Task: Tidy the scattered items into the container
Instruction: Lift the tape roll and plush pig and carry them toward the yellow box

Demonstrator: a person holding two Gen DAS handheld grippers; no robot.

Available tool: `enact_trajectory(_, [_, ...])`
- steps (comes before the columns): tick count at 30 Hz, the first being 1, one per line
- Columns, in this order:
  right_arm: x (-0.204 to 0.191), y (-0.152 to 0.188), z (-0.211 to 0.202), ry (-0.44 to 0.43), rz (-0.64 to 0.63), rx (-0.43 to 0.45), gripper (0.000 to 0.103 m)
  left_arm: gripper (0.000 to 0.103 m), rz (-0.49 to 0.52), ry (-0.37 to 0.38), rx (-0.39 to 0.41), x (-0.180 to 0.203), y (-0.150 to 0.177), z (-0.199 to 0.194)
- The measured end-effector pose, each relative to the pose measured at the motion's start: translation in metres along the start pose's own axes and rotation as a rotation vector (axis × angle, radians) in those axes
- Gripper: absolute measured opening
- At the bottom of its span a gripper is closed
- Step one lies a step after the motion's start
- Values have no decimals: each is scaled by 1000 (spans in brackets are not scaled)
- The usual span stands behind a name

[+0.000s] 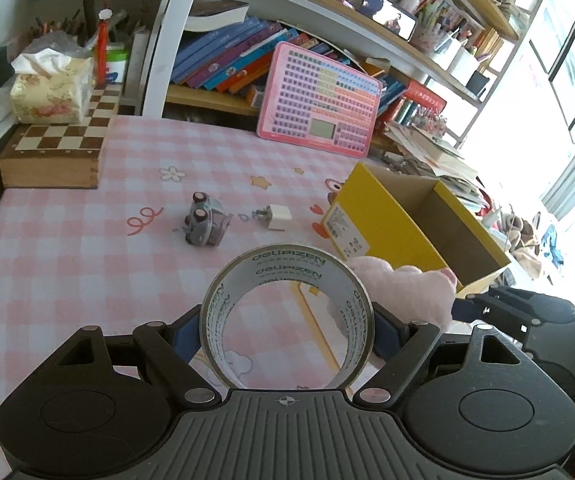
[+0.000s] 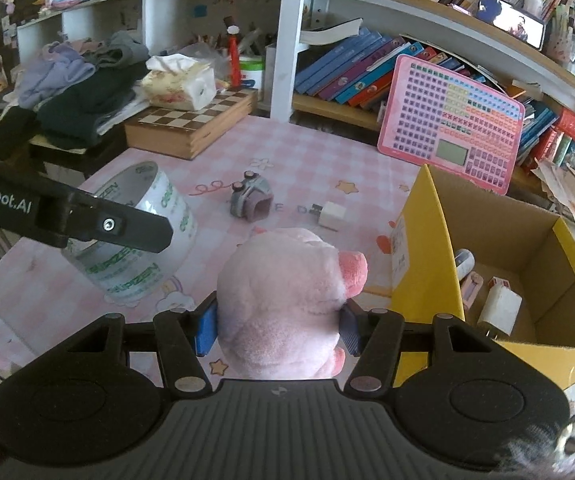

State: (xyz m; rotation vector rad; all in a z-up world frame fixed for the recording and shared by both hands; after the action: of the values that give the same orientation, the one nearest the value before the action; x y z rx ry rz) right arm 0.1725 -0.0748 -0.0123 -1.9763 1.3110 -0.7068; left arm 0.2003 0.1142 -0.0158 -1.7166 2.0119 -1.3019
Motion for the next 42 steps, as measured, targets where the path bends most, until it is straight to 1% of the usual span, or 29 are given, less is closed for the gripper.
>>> enact_trajectory(5, [6, 4, -15, -46, 2, 16, 56, 85, -5, -25, 19, 16, 6, -7])
enact_trajectory(11, [25, 15, -38, -113, -6, 25, 56, 85, -46, -62, 44, 43, 18, -16])
enact_trajectory(18, [47, 34, -64, -188, -20, 23, 56, 85, -36, -100, 62, 80, 29, -23])
enact_trajectory(24, [69, 52, -84, -228, -10, 23, 56, 85, -23, -121, 56, 113, 42, -22])
enact_trajectory(27, [80, 60, -92, -233, -2, 25, 56, 85, -22, -133, 58, 128, 48, -22])
enact_trajectory(30, [92, 68, -100, -220, 7, 27, 56, 85, -20, -139, 61, 143, 55, -20])
enact_trajectory(42, [131, 104, -129, -198, 49, 7, 56, 85, -11, -121, 42, 191, 76, -6])
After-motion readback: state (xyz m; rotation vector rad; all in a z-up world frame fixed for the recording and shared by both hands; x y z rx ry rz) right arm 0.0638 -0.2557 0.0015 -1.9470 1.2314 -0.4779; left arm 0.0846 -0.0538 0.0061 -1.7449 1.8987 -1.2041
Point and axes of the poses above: each gripper's, at about its wrist camera, not at the fingertips, and z roughly the way its jaws point, x to its right, y to its underside, the point moved 1 cm from there along z, roughly the way its jaws point, and after that the axes turned 3 degrees about x, right-handed, at the moved point
